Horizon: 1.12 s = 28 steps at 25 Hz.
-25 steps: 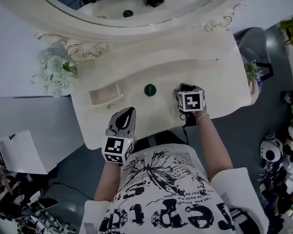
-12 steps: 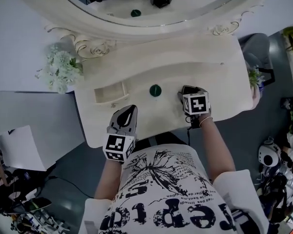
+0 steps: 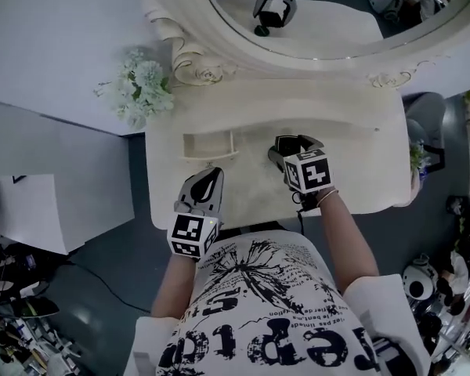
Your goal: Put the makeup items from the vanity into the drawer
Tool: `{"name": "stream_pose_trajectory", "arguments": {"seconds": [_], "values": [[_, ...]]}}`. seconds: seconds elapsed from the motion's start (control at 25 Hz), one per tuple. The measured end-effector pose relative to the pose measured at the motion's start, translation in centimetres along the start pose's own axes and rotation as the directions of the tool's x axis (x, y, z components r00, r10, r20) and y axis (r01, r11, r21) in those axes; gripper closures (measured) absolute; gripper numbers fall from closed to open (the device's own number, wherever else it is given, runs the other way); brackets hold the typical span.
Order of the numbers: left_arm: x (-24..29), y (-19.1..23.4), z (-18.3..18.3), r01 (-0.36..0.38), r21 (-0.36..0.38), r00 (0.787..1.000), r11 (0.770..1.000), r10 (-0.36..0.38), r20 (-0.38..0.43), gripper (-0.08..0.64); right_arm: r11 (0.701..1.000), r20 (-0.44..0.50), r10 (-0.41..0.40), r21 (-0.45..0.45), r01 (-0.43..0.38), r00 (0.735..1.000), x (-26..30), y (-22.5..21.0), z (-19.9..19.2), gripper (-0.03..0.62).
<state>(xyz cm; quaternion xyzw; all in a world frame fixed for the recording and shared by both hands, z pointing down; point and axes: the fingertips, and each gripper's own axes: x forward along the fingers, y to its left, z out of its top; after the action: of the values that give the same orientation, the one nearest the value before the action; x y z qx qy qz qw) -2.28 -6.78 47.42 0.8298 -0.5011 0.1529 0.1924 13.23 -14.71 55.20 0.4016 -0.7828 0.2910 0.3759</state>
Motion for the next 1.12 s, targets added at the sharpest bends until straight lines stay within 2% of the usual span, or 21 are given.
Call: {"name": "stream_pose_trajectory", "arguments": {"seconds": [0.16, 0.36, 0.56, 0.76, 0.92, 1.12], "values": [[-2.4, 3.1, -0.2, -0.058, -0.028, 0.998, 0.998, 0.058, 0.016, 0.54, 0.991, -0.013, 0.094, -0.095, -0.094, 0.996, 1.9, 6.3, 3.0, 0.219], [-5.0, 7.0, -0.8, -0.111, -0.057, 0.993, 0.992, 0.112, 0.023, 0.54, 0.973, -0.049, 0.152, -0.166, -0.158, 0.987, 4.4, 12.0, 5.0, 0.219], [-7.1, 10.6, -1.7, -0.155, -0.098, 0.987, 0.983, 0.159, 0.027, 0.54, 0.969, -0.087, 0.207, -0.12, -0.216, 0.975, 6.4, 15.4, 5.8, 0.219], [-8.1, 12.8, -2.3, -0.15, -0.109, 0.988, 0.983, 0.154, 0.022, 0.539, 0.979, -0.131, 0.18, -0.068, -0.19, 0.975, 7.8, 16.5, 5.5, 0.219], [-8.2, 14.1, -2.3, -0.13, -0.103, 0.991, 0.986, 0.133, 0.025, 0.54, 0.988, -0.11, 0.151, -0.019, -0.154, 0.982, 8.4, 16.8, 5.7, 0.219], [-8.0, 15.0, -2.1, -0.093, -0.091, 0.995, 0.991, 0.096, 0.026, 0.54, 0.996, -0.074, 0.092, -0.004, -0.093, 0.993, 8.1, 16.4, 6.1, 0.219]]}}
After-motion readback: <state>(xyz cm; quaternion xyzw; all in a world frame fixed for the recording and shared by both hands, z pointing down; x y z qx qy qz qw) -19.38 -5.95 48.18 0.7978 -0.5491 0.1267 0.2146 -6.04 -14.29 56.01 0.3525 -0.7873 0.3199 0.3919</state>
